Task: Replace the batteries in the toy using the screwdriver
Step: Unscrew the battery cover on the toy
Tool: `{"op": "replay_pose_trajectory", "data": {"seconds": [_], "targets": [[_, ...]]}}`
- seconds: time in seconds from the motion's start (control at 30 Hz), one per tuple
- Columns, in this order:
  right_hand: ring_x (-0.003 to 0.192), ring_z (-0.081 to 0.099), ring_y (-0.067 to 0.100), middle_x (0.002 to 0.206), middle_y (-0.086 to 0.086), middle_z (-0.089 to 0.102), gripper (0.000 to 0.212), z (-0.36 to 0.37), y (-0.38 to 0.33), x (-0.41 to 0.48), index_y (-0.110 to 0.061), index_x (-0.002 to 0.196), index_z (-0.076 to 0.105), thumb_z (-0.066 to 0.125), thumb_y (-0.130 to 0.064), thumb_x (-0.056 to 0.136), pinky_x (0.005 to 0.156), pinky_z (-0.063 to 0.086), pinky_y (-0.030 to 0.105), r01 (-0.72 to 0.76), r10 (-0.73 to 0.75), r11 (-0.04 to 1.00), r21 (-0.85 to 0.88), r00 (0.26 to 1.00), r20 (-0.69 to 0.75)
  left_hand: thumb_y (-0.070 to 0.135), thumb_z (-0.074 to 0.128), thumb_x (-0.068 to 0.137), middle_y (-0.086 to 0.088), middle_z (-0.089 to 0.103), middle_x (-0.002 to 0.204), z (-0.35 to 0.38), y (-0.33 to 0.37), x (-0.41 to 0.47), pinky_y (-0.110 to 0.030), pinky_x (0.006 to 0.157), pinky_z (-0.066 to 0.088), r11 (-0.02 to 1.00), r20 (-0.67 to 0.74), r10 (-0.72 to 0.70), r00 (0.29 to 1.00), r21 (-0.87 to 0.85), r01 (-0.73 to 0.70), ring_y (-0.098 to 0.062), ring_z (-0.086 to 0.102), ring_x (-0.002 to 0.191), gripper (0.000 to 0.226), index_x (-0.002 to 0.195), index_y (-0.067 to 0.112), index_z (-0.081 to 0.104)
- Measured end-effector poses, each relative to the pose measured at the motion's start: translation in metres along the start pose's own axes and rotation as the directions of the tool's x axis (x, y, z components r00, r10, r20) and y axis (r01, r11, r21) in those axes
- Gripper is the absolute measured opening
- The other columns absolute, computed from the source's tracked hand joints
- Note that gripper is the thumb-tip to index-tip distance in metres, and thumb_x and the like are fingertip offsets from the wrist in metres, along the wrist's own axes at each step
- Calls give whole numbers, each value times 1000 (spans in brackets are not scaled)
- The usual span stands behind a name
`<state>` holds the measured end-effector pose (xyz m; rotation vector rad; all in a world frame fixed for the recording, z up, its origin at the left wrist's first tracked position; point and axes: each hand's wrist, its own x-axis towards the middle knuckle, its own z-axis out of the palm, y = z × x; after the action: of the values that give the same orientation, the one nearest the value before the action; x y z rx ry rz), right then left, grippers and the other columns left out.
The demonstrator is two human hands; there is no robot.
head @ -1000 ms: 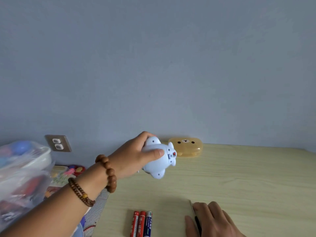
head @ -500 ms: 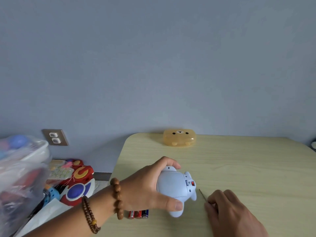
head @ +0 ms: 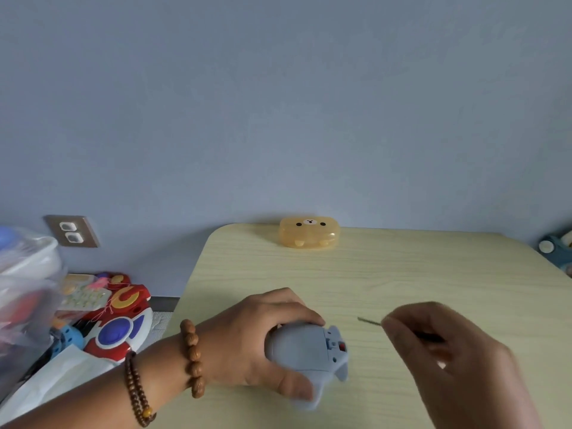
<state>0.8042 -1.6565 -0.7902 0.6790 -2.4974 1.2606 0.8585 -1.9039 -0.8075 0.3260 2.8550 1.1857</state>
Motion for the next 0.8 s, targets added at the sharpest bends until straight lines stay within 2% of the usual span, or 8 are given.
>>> {"op": "replay_pose_trajectory", "data": {"seconds": [0.07,0.13,0.27,0.37,0.53,0.63,0.8], "targets": [[69,67,-3,64,-19,70,26,-11,-14,7,-35,61,72,83,-15,74,60,43,-1,-21,14,994,107,998,69,49,90,64,22,52,121,-1,-1,0,-29,97,50,1000,-2,-7,1000,-5,7,-2,56,116,71,127,38,61],[67,68,1,61,-17,71,21,-13,-18,12,-36,69,73,81,-18,76,60,45,2,-38,9,987,158,983,183,50,90,63,23,52,120,-1,-2,0,-31,97,50,1000,-2,-14,1000,-5,14,-2,56,115,71,127,40,61],[73,65,7,75,-17,69,17,-5,-18,17,-32,67,67,74,-29,82,63,46,10,30,-45,998,61,966,255,53,89,61,20,53,118,2,-4,1,-33,94,53,1000,-24,-6,1000,-16,5,-5,58,113,71,124,41,61],[80,64,8,88,-19,66,15,2,-18,18,-31,71,64,66,-37,84,70,49,20,58,-52,998,-11,954,295,56,88,60,22,51,120,3,-5,2,-27,93,52,999,-36,24,999,28,-23,-2,57,114,73,126,41,60],[77,71,-3,83,-23,74,11,6,-13,16,-32,78,70,65,-35,88,70,56,22,-78,57,996,41,926,372,54,89,60,25,50,120,1,-4,3,-25,93,51,1000,-20,13,1000,22,-13,0,55,115,76,129,38,61],[75,75,0,82,-16,78,13,7,-11,16,-24,80,72,66,-26,91,76,62,32,-205,143,972,115,905,401,53,90,60,23,50,120,1,-6,2,-27,94,52,1000,-19,6,1000,12,-5,-2,55,115,77,130,36,62],[78,76,1,81,-11,80,15,6,-12,16,-16,78,70,66,-19,92,74,64,30,-233,155,961,148,899,409,51,91,60,22,50,121,1,-6,2,-27,94,51,1000,-18,8,1000,14,-8,-2,55,115,79,131,35,62]]}}
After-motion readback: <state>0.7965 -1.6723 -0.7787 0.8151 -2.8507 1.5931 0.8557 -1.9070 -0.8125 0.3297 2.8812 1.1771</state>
